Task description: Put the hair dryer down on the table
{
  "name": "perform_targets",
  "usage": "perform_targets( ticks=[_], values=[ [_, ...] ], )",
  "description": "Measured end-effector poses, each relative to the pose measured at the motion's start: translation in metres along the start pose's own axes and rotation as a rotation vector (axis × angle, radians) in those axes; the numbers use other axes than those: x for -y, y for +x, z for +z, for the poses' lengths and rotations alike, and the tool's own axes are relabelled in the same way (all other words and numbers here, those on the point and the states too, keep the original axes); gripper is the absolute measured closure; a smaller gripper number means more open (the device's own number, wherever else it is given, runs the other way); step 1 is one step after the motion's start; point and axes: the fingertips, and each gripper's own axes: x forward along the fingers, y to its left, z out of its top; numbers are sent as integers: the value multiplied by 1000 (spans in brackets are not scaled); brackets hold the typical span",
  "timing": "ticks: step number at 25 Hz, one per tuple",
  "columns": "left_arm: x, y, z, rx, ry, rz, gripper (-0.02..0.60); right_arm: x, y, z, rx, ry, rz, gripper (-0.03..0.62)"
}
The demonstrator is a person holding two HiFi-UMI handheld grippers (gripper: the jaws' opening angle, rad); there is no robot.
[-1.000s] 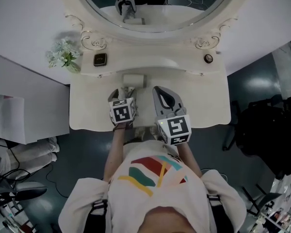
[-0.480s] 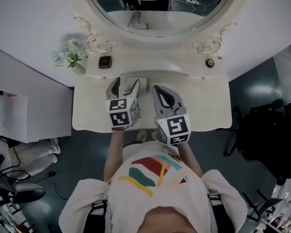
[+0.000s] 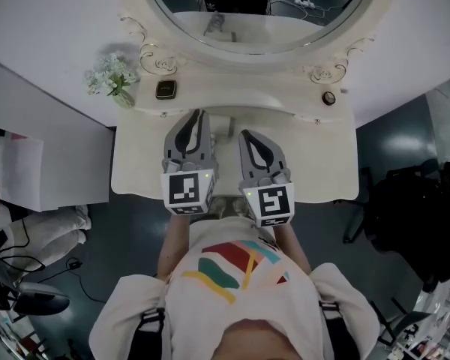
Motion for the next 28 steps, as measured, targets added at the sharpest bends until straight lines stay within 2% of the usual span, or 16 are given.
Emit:
perform_targets(
  ticks=[4, 7, 11, 15, 19, 28],
  values=[
    [0, -6, 6, 34, 9, 22, 565, -4, -1, -5, -7, 14, 12, 594],
    [4, -7, 3, 24, -2, -1, 566, -8, 0, -8, -20, -4, 21, 594],
    [5, -9, 5, 22, 22, -4, 566, -11, 1, -8, -32, -40, 24, 594],
    [4, -7, -1, 16, 36, -7, 566, -11, 3, -8, -26, -41, 27, 594],
    [4, -7, -9, -11, 17, -2, 566, -11, 4, -9, -26, -43, 28, 594],
    [3, -2, -9, -21, 18, -4, 569, -9, 5, -11, -37, -48, 24, 594]
  ],
)
